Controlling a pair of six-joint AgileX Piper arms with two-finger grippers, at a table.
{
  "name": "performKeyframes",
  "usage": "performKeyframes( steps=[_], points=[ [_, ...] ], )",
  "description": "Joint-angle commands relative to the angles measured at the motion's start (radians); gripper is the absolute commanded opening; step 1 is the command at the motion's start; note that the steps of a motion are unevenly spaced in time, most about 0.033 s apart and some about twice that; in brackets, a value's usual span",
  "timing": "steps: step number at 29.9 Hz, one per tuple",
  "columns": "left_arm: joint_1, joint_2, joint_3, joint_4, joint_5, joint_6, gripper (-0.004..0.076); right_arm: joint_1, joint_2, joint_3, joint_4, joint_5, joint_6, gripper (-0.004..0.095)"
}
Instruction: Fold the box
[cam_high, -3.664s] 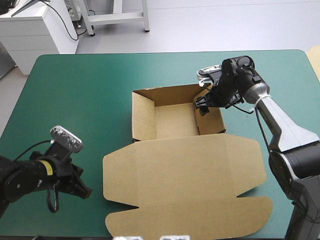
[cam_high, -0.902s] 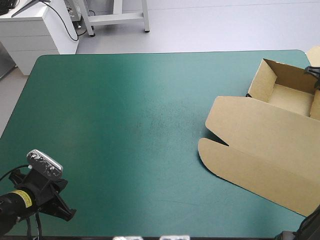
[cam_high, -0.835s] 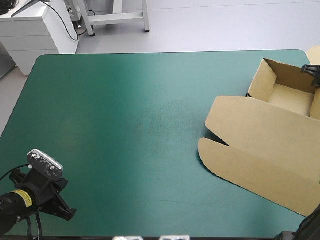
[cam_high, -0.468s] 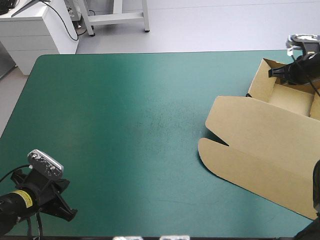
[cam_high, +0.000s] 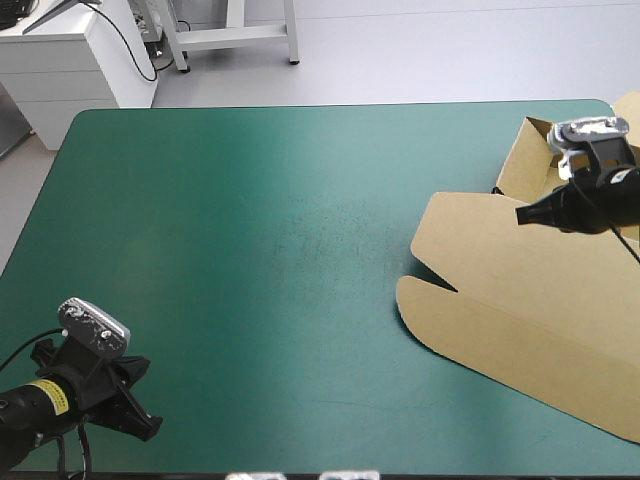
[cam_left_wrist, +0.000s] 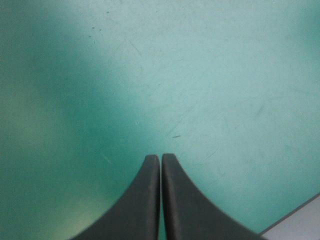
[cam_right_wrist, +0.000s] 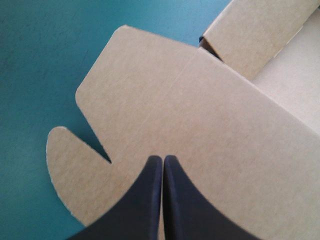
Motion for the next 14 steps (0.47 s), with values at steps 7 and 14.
performKeyframes(
  steps=[7, 14],
  points=[
    [-0.004, 0.006, -0.004, -0.124, -0.172, -0.017, -0.0008, 0.0, -0.32, 0.254, 0.034, -0.026, -0.035, -0.0006],
    [-0.004, 0.006, 0.075, -0.154, -0.204, -0.019, -0.0008, 0.0, -0.524, 0.424, 0.038, -0.034, -0.041, -0.0006]
  ],
)
